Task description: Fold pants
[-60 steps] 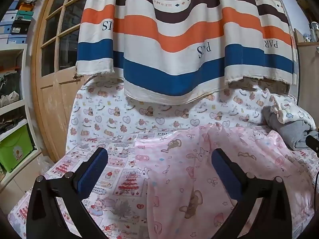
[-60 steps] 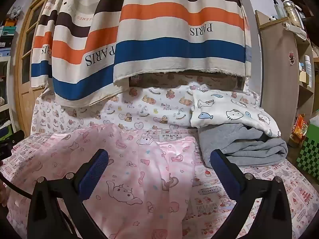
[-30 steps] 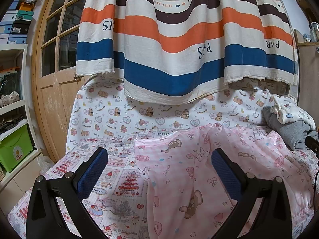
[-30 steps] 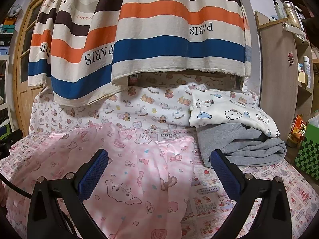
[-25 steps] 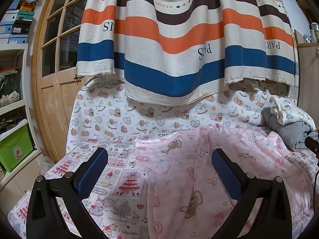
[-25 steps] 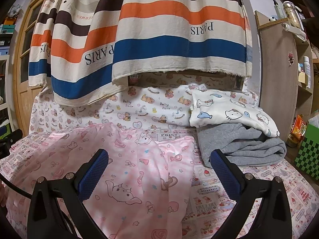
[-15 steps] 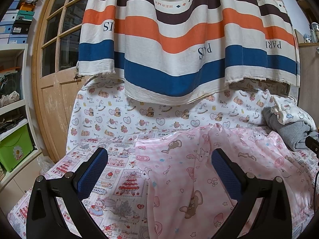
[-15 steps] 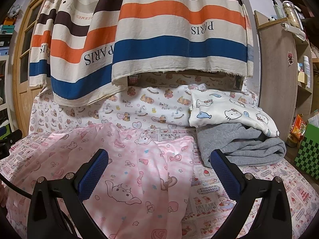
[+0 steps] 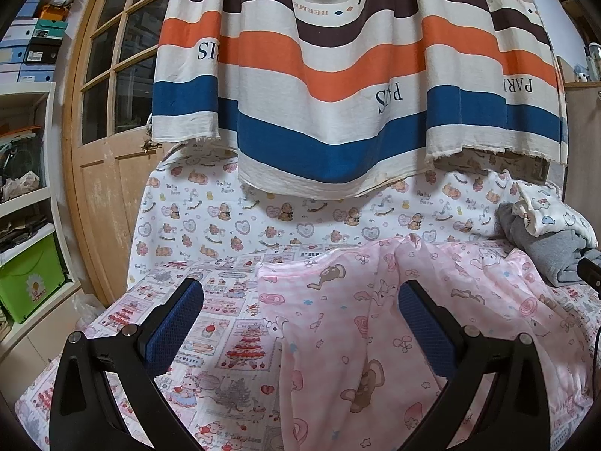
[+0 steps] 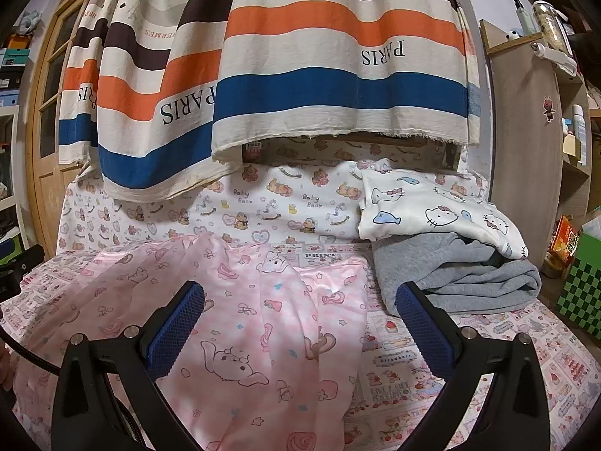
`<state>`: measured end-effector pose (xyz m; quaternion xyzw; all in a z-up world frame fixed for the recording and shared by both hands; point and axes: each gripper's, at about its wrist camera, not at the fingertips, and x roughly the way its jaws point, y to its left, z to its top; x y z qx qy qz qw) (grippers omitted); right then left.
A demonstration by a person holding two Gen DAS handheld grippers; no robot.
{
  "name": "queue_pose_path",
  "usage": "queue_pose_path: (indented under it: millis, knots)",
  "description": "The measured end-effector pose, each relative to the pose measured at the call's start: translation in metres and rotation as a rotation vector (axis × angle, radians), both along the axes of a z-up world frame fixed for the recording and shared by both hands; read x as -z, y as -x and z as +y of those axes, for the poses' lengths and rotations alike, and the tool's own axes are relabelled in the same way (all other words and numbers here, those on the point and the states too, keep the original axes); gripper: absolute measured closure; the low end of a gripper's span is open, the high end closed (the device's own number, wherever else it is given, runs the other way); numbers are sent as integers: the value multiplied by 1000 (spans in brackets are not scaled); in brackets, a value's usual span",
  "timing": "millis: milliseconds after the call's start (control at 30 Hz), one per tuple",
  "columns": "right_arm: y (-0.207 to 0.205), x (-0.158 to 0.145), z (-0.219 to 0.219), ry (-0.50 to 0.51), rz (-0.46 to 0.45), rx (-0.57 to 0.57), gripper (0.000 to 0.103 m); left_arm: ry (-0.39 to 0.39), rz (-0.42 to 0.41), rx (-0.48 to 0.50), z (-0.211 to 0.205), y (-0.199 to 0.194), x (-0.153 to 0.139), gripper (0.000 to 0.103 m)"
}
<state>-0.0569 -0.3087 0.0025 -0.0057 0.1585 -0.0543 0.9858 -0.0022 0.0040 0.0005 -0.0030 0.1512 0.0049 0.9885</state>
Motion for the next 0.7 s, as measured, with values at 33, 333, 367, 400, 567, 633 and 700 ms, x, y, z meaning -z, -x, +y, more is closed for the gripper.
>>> queue_pose_path:
  millis: [33, 333, 367, 400, 567, 633, 700]
  knots:
    - [0, 0, 0, 0, 0, 0, 0, -1, 0, 1, 0, 0, 0, 0]
    - [0, 0, 1, -1, 1, -10, 0, -1, -1, 0, 0, 0, 0, 0]
    - [0, 0, 2, -1, 1, -10, 0, -1, 0, 0, 0, 0, 0, 0]
    - [0, 0, 2, 1, 2, -10, 0, -1, 0, 0, 0, 0, 0, 0]
    - [0, 0, 2, 1, 2, -10, 0, 5, -5, 1, 1, 1, 0, 0]
    - [0, 0, 1, 0, 2, -12, 0, 5, -4, 1, 1, 0, 0, 0]
    - [0, 0, 3, 2, 3, -11, 0, 2, -2, -5, 1, 1, 1, 0]
